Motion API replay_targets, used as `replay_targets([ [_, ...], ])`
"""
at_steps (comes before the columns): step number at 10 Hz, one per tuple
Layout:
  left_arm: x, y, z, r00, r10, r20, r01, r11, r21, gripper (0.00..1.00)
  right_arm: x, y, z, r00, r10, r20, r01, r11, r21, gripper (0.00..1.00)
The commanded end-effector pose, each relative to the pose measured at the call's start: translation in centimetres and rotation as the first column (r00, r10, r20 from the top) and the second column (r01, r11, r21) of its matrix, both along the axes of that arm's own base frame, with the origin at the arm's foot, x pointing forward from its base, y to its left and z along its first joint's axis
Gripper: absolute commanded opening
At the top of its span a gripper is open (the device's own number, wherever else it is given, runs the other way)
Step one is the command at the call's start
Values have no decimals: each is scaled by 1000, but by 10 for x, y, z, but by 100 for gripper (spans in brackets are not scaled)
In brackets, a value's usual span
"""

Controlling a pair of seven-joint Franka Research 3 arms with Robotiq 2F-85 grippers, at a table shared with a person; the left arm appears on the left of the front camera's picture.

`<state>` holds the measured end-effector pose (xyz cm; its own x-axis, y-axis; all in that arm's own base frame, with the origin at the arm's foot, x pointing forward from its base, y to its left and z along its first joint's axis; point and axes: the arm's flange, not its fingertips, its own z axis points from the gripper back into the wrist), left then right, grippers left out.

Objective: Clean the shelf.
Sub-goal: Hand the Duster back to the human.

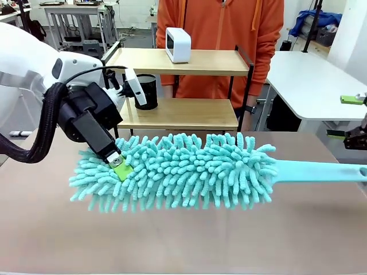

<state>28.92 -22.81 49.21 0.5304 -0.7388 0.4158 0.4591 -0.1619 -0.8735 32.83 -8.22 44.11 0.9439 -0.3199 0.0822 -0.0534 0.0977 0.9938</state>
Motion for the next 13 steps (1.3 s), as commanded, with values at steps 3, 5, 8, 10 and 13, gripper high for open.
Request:
replay_targets([
  [3, 0, 0, 0, 1000, 0, 0, 0, 1000, 0, 0, -3, 23, 21, 997, 63, 39, -62, 998, -21, 100],
  [5, 5, 47, 9, 984, 171, 43, -170, 985, -18, 18, -3, 23, 21, 997, 63, 39, -62, 998, -21, 100],
  [8, -24, 181, 60, 768, 623, 150, -501, 730, -465, 18, -3, 23, 21, 997, 63, 39, -62, 998, -21, 100],
  [10, -39, 248, 57, 619, 785, 15, -602, 486, -634, 18, -3, 23, 21, 997, 63, 39, -62, 998, -21, 100],
  [13, -30, 331, 5, 248, 875, -416, -905, 56, -423, 18, -3, 23, 21, 997, 63, 39, -62, 998, -21, 100],
])
